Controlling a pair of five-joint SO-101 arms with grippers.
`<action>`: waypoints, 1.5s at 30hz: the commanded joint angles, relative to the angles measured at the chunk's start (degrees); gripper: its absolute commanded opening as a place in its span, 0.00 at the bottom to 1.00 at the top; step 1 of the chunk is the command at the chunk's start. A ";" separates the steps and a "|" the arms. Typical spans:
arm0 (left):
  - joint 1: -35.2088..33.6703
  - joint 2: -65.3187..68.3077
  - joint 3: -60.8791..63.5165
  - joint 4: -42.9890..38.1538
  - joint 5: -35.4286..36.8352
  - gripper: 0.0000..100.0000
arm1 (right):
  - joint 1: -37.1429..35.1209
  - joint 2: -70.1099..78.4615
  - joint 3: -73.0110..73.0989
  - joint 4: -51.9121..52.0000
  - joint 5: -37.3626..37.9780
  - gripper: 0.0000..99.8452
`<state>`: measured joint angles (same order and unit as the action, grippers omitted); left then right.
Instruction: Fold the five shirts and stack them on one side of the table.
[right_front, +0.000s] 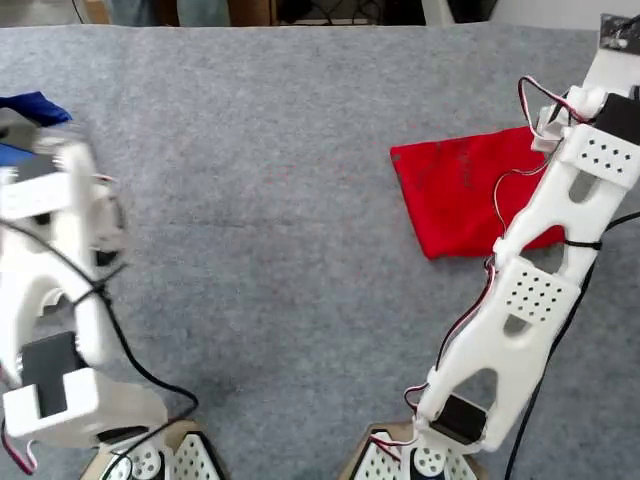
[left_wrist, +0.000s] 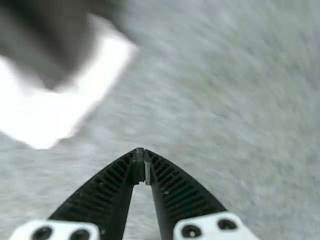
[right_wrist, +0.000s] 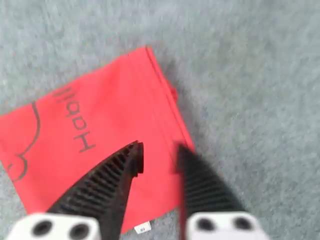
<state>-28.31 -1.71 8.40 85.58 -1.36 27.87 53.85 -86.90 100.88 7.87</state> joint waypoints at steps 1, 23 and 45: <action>-9.63 -2.20 -6.81 0.79 -4.92 0.03 | -0.79 -4.18 -2.33 0.44 0.00 0.02; -27.91 23.12 -26.15 -23.03 -6.24 0.33 | -23.91 -34.51 52.97 -2.11 -8.53 0.02; -27.38 48.97 -60.44 -18.02 -1.49 0.30 | -24.44 -34.86 59.30 -0.79 -9.58 0.02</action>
<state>-56.70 46.64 -48.31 67.21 -3.56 3.78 22.73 -27.47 99.56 -1.27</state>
